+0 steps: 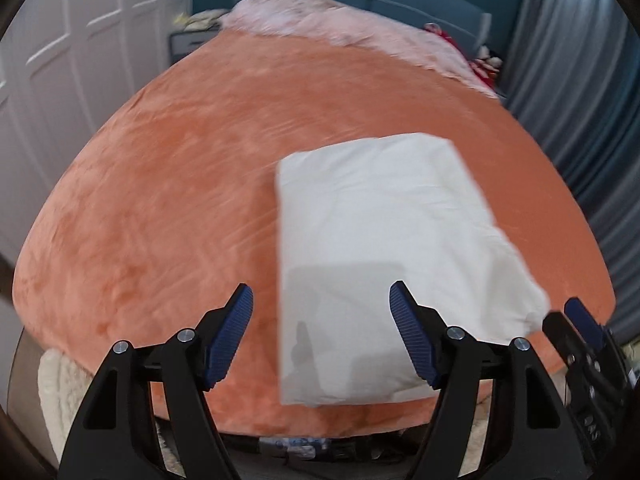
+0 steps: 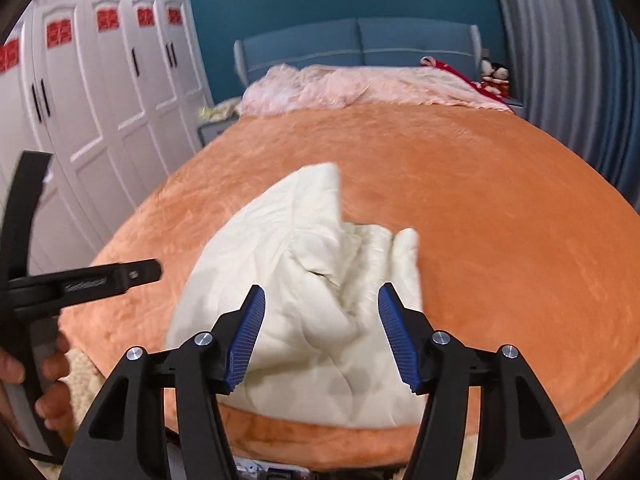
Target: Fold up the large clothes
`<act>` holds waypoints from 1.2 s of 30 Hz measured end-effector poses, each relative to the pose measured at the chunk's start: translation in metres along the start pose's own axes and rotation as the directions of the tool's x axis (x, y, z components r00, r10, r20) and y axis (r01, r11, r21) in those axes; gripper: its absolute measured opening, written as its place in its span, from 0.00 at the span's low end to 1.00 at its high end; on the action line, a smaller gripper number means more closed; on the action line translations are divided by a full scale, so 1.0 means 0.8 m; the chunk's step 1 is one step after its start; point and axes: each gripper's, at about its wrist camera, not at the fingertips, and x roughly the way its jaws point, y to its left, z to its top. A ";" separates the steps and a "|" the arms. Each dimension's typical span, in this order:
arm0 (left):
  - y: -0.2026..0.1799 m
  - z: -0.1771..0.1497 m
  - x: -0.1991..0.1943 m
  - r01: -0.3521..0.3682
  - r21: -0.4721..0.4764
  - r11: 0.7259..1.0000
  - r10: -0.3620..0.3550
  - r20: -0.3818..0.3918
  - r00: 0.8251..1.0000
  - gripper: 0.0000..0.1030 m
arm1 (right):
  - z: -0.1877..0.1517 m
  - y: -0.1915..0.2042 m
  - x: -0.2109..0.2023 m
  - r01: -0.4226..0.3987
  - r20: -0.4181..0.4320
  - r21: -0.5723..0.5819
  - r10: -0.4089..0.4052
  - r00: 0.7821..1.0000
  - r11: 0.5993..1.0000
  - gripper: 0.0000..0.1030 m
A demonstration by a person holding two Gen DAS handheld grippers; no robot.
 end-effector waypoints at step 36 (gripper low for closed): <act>-0.085 -0.062 0.090 -0.019 0.224 0.974 0.051 -0.140 0.989 0.59 | -0.112 -0.059 0.061 0.173 -0.264 0.142 -0.131 0.956 0.975 0.10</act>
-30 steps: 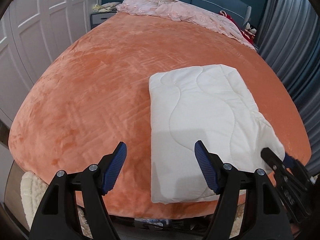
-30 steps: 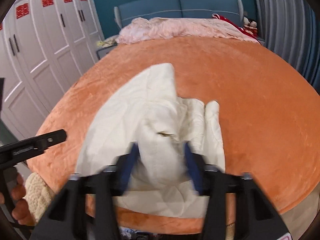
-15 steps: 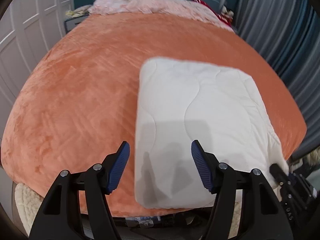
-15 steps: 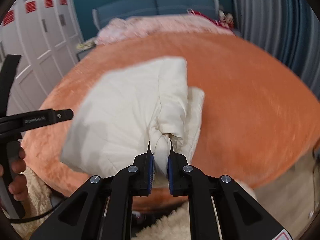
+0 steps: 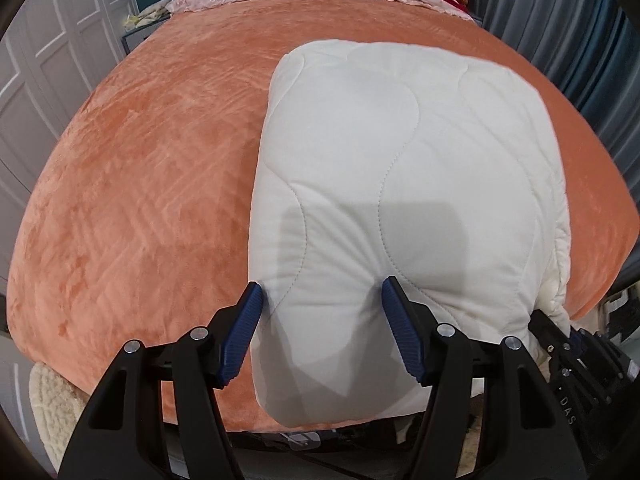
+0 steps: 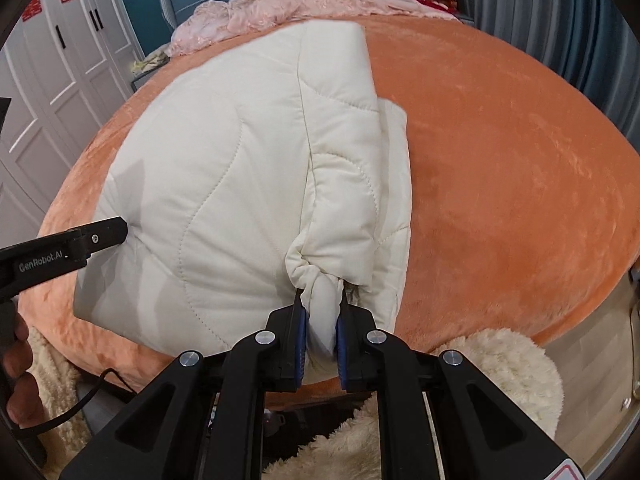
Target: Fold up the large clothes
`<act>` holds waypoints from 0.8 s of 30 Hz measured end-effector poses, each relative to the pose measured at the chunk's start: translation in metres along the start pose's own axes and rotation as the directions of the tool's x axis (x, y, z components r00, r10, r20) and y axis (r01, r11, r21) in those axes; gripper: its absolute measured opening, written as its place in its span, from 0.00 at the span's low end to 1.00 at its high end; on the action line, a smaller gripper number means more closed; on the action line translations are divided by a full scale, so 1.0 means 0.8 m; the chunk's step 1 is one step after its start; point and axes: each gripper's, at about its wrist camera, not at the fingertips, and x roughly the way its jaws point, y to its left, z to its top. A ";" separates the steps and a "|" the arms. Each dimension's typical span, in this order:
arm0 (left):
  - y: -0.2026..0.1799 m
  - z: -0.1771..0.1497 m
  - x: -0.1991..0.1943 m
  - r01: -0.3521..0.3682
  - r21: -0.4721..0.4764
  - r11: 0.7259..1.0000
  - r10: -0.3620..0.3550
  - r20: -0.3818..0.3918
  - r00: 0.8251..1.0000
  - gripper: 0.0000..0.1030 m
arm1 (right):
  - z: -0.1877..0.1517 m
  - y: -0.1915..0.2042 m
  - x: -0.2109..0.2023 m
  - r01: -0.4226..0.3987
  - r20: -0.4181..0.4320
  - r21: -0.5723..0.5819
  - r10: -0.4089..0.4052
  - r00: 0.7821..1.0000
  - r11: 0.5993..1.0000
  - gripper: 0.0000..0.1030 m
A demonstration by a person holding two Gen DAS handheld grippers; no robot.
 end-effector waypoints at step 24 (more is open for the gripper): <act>0.017 0.005 0.003 0.015 -0.023 1.000 -0.015 0.002 1.000 0.66 | 0.009 0.000 0.005 0.008 -0.065 0.006 -0.007 0.998 1.000 0.15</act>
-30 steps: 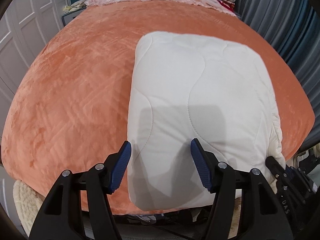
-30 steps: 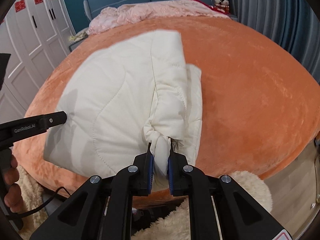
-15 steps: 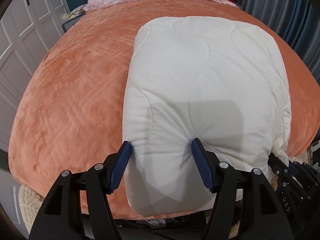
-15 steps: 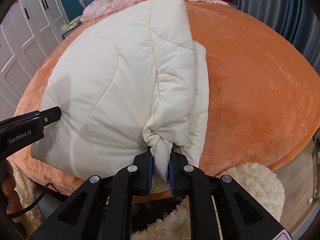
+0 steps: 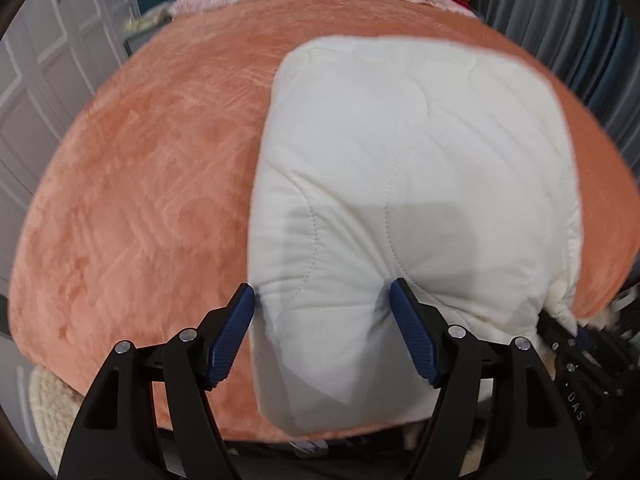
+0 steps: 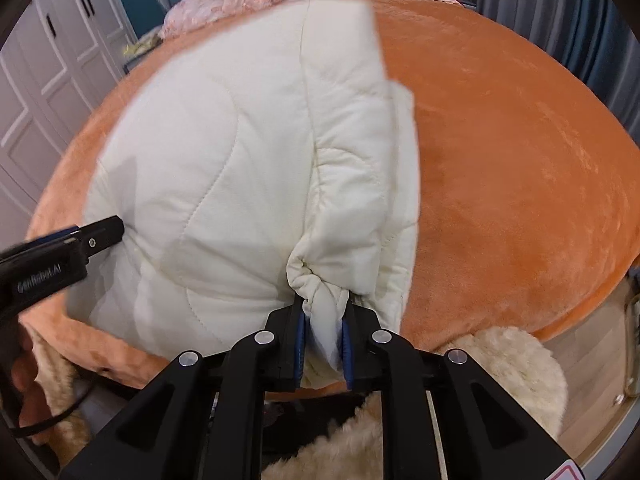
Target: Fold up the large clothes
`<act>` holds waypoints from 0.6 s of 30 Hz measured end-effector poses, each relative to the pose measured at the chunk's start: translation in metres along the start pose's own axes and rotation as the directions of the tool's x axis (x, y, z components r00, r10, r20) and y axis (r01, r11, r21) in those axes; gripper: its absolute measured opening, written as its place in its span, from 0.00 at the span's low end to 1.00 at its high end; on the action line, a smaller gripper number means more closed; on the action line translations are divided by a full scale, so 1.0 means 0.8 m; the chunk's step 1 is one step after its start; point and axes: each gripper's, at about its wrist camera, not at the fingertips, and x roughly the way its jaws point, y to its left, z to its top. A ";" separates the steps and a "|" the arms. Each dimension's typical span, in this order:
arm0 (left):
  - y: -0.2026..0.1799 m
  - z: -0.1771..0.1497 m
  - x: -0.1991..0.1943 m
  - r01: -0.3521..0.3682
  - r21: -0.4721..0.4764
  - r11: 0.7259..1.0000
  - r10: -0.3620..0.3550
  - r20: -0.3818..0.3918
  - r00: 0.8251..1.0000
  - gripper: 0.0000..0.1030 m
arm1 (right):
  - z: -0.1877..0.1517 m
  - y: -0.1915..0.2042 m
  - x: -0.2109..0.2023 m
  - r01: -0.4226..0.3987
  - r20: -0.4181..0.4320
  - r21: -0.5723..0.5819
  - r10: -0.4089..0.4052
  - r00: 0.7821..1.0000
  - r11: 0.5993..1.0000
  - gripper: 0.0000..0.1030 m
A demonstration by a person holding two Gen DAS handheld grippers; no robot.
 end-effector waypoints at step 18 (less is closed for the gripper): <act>0.008 0.169 0.004 0.047 -0.107 0.993 -0.040 0.067 0.997 0.65 | 0.189 -0.025 -0.029 -0.139 0.202 0.225 0.093 0.975 0.964 0.47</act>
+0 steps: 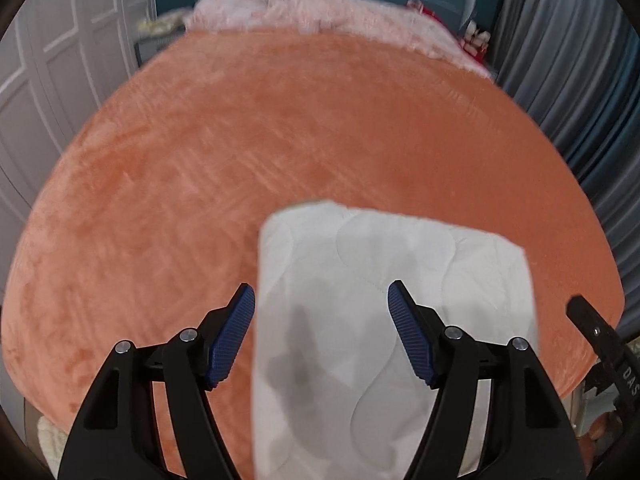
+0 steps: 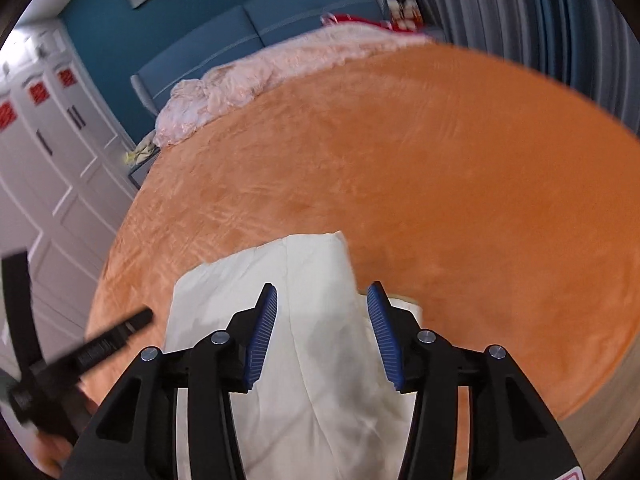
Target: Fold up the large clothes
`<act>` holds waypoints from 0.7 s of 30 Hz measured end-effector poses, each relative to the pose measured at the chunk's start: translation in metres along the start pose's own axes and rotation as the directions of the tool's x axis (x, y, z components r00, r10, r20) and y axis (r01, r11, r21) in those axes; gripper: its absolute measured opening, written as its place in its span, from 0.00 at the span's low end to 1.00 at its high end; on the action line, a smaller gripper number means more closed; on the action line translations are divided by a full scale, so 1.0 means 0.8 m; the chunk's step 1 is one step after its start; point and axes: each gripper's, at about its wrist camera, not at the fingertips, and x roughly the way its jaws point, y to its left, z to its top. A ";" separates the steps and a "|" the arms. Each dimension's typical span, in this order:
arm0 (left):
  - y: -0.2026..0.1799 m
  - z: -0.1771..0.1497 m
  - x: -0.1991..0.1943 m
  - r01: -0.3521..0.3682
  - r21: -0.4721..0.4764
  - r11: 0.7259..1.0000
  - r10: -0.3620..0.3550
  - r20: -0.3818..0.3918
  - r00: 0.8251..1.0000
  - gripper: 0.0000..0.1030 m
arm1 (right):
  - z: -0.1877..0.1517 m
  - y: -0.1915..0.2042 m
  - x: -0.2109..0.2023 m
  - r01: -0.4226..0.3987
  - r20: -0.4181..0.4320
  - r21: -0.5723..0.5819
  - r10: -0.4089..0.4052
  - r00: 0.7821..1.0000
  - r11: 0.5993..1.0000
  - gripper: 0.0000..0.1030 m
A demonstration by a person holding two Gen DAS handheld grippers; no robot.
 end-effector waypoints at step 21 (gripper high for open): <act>-0.034 -0.035 0.126 -0.137 0.064 0.988 0.136 0.024 0.990 0.67 | -0.071 -0.018 0.132 0.136 -0.027 -0.103 -0.139 0.990 0.985 0.30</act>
